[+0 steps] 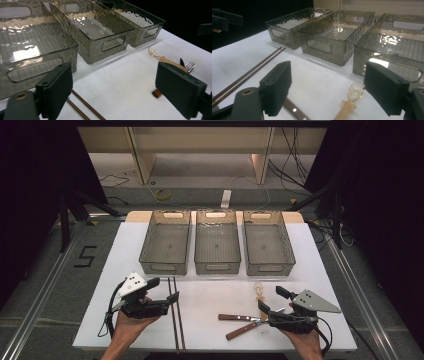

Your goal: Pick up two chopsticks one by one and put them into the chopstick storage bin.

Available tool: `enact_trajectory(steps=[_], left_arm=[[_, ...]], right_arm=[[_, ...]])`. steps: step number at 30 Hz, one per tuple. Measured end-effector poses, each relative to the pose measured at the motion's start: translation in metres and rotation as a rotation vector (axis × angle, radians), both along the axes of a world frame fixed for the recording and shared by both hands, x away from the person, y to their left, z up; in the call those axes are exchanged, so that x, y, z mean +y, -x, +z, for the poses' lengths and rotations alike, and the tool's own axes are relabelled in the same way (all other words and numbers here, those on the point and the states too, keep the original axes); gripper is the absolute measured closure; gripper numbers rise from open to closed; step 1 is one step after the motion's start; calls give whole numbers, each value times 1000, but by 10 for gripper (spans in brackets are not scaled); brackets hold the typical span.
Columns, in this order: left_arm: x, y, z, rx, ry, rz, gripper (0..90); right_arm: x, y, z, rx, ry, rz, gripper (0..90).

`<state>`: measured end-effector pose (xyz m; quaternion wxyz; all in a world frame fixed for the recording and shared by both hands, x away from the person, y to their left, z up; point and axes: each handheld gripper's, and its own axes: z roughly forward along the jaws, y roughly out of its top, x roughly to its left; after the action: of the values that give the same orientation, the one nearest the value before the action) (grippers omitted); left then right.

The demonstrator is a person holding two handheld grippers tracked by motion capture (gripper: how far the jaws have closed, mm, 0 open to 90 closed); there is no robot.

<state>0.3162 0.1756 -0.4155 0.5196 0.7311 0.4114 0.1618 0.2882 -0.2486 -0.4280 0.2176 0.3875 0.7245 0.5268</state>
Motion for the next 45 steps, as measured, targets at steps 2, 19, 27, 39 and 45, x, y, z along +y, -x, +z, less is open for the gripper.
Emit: enact_trajectory(steps=[2, 19, 27, 39, 45], left_arm=[[-1, -1, 0, 15, -7, 0, 140], [-14, -6, 0, 196, -138, 53, 140], [-24, -15, -4, 347, -288, 88, 160], [-31, -25, -20, 502, -438, 72, 237], [-38, -29, -27, 558, -494, 43, 277]], right_arm=[[0, 0, 0, 2, -1, 0, 232], [0, 1, 1, 6, -4, 5, 235], [1, 1, 0, 8, -2, 13, 233], [2, 0, 0, 19, 10, 14, 237], [2, 0, -1, 20, 11, 23, 239]])
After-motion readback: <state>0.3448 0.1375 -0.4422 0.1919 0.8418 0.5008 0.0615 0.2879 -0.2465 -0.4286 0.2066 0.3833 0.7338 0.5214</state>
